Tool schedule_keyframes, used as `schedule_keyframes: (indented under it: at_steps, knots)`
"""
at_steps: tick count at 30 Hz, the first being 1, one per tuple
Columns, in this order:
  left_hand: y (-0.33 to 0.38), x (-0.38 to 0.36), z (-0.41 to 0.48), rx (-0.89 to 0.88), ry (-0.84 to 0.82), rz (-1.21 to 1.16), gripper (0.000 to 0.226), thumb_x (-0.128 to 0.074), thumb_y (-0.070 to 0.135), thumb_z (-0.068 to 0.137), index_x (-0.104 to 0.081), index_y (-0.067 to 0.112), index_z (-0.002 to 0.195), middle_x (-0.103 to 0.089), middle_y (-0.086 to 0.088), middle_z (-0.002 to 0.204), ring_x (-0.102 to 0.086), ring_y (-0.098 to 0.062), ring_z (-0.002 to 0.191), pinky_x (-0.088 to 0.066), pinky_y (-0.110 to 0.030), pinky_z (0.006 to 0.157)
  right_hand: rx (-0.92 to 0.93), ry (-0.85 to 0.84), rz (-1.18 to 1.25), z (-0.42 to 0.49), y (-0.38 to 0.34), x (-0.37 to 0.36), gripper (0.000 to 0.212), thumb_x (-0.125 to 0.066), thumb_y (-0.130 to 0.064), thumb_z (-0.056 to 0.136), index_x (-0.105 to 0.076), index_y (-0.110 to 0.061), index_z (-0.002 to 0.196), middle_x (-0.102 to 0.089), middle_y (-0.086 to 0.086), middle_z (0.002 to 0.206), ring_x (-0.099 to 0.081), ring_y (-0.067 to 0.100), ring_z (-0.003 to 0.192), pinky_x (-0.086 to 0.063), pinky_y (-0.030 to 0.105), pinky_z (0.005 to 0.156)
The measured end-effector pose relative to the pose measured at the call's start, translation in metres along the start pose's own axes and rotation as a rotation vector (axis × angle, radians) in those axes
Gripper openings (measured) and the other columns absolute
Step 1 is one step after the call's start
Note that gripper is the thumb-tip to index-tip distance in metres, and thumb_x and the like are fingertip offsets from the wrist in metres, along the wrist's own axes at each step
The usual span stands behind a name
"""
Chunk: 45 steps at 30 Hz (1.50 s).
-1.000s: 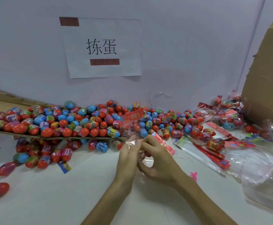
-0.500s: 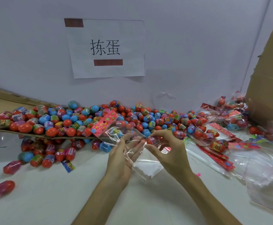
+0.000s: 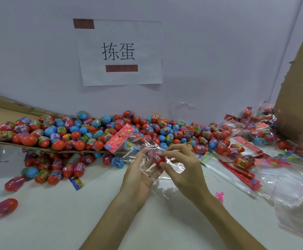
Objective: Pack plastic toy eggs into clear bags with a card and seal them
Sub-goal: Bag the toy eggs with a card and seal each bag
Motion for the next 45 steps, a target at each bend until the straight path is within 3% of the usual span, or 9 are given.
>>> schedule_keyframes:
  at_steps: [5,8,11,19,25,28,31,36,45]
  knots:
    - [-0.011,-0.004,0.001,0.053,-0.068,0.070,0.034,-0.057,0.030,0.104,-0.069,0.006,0.126,-0.076,-0.014,0.112,-0.077,-0.029,0.097,-0.058,-0.048,0.099,-0.015,0.094,-0.095,0.000,0.001,0.007,0.022,-0.086,-0.008,0.080,-0.075,-0.018,0.097,-0.068,-0.012,0.095,-0.060,0.007,0.090,-0.053,0.031,0.079]
    - [-0.014,-0.008,-0.001,0.063,-0.102,0.171,0.036,-0.055,0.030,0.106,-0.066,0.006,0.131,-0.075,-0.014,0.118,-0.076,-0.029,0.097,-0.045,-0.056,0.111,-0.061,0.177,-0.147,0.001,0.003,0.011,0.028,-0.090,-0.014,0.075,-0.065,-0.020,0.088,-0.059,-0.010,0.094,-0.054,0.009,0.091,-0.045,0.020,0.082]
    - [-0.017,-0.011,-0.003,0.090,-0.120,0.225,0.041,-0.056,0.027,0.105,-0.060,0.000,0.135,-0.072,-0.018,0.125,-0.073,-0.035,0.109,-0.056,-0.051,0.101,-0.136,0.204,-0.120,0.001,0.008,0.012,0.038,-0.090,-0.016,0.075,-0.055,-0.027,0.085,-0.052,-0.011,0.092,-0.050,0.004,0.087,-0.040,0.010,0.077]
    - [-0.022,-0.011,-0.004,0.115,-0.174,0.284,0.027,-0.055,0.026,0.106,-0.069,0.007,0.120,-0.076,-0.017,0.116,-0.076,-0.034,0.103,-0.063,-0.045,0.079,-0.254,0.191,-0.084,-0.001,0.022,0.011,0.039,-0.089,-0.026,0.077,-0.050,-0.023,0.072,-0.052,-0.006,0.086,-0.049,0.012,0.080,-0.042,0.019,0.071]
    - [-0.013,-0.012,-0.002,0.096,-0.145,0.097,0.026,-0.056,0.018,0.102,-0.069,0.002,0.118,-0.075,-0.021,0.116,-0.077,-0.031,0.097,-0.065,-0.038,0.077,-0.316,-0.115,0.084,0.005,0.024,0.008,0.035,-0.075,-0.025,0.077,-0.058,-0.036,0.106,-0.056,-0.011,0.114,-0.056,0.001,0.097,-0.046,0.014,0.079]
    - [-0.004,-0.004,0.003,0.072,-0.068,0.020,0.027,-0.044,0.017,0.109,-0.064,0.001,0.120,-0.074,-0.022,0.118,-0.075,-0.033,0.103,-0.064,-0.036,0.082,-0.427,0.017,0.236,0.016,0.034,0.026,0.038,-0.072,-0.022,0.082,-0.059,-0.030,0.117,-0.057,-0.003,0.127,-0.062,0.007,0.105,-0.055,0.024,0.088]
    - [0.004,0.000,0.004,0.060,-0.023,-0.040,0.030,-0.041,0.016,0.110,-0.067,0.003,0.111,-0.076,-0.021,0.110,-0.078,-0.029,0.094,-0.065,-0.036,0.080,-0.598,0.143,-0.030,0.026,0.063,0.052,0.042,-0.072,-0.018,0.093,-0.056,-0.026,0.131,-0.049,0.005,0.139,-0.059,0.017,0.111,-0.058,0.040,0.092]
    - [0.004,0.002,0.004,0.068,0.020,-0.071,0.029,-0.042,0.015,0.110,-0.066,0.002,0.112,-0.078,-0.020,0.103,-0.079,-0.027,0.083,-0.065,-0.033,0.070,-0.678,-0.108,-0.478,0.051,0.103,0.065,0.062,-0.073,-0.041,0.089,-0.050,-0.022,0.143,-0.045,0.007,0.145,-0.054,0.018,0.104,-0.049,0.037,0.089]
    - [0.004,0.002,0.004,0.075,0.033,-0.062,0.026,-0.043,0.015,0.110,-0.066,0.002,0.111,-0.078,-0.021,0.103,-0.079,-0.028,0.082,-0.064,-0.036,0.074,-0.695,-0.121,-0.447,0.054,0.115,0.033,0.055,-0.077,-0.067,0.075,-0.057,-0.026,0.105,-0.059,0.001,0.112,-0.063,0.021,0.095,-0.057,0.046,0.083]
Point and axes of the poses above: each hand's wrist, its own z-axis towards the middle knuckle, its own x-axis out of the back of the hand, y = z × x, the point moved 5 cm from there along z, towards the middle knuckle
